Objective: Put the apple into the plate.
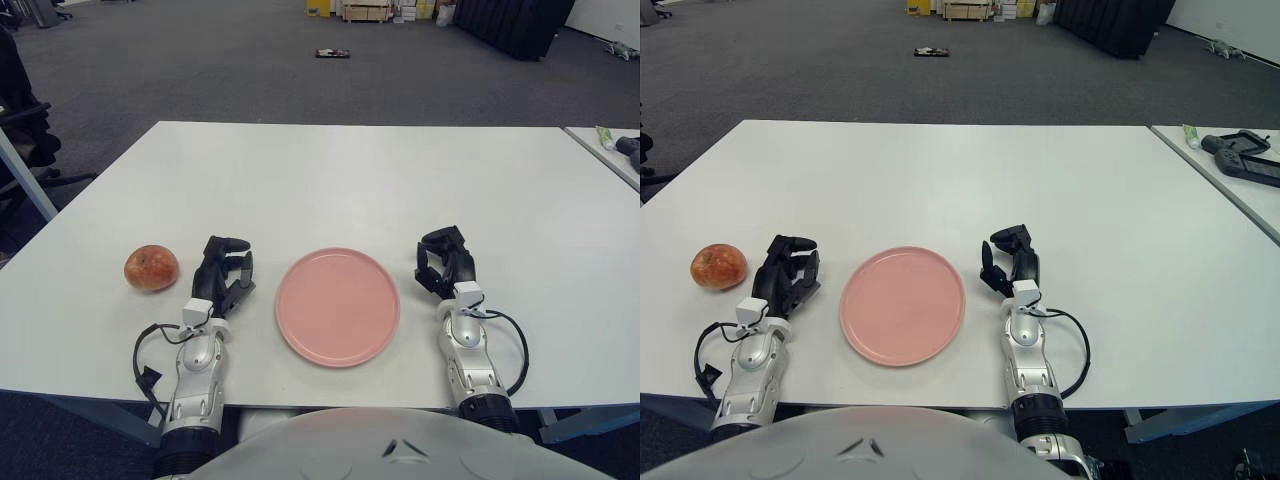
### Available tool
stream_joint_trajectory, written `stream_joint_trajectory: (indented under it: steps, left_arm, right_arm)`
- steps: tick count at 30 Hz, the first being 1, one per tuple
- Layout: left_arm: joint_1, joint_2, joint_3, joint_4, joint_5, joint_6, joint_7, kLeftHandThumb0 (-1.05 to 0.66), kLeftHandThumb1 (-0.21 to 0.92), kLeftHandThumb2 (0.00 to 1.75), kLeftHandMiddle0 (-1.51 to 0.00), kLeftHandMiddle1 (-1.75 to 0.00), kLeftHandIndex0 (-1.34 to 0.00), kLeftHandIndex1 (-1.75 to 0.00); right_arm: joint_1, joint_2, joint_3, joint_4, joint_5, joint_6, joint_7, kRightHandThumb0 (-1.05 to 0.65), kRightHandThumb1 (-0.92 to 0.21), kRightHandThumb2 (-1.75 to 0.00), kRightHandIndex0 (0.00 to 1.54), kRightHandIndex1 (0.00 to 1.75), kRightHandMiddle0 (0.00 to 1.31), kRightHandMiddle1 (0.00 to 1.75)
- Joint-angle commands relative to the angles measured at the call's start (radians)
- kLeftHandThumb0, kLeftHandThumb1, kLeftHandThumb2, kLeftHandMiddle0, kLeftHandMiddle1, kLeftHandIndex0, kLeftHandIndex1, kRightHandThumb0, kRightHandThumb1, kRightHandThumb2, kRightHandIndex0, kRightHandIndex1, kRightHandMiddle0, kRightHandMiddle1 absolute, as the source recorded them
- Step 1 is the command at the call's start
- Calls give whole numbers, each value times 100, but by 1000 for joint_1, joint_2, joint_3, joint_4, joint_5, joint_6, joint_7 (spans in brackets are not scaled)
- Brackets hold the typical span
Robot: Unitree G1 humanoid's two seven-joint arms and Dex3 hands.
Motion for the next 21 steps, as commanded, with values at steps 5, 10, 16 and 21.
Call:
stream_joint_trajectory:
  steps: [5,10,16,21]
  left_arm:
    - [12,-36,3,40,222,-134,258,-37,75,76,-56,-175,-30,-175]
    - [12,3,-18,64,483,-219,522,-38,73,80,-50,-175,-31,-175]
    - [-39,92,-67,83,799,-254,913,-36,87,61,-33,-157,-22,-175]
    - [-50,130,-72,92,914,-159,1112,-69,84,75,-14,-128,-5,-136]
  right_arm:
    - [29,-2,-3,36,-9,34,-4,-38,-70,-83,59,128,32,175]
    - [33,-2,-4,34,-8,35,-1,-38,-70,-83,58,128,32,175]
    - [37,-1,-4,26,-5,48,2,-38,-71,-82,58,128,32,175]
    - [37,-1,-4,29,-6,42,0,-37,-71,-82,59,128,32,175]
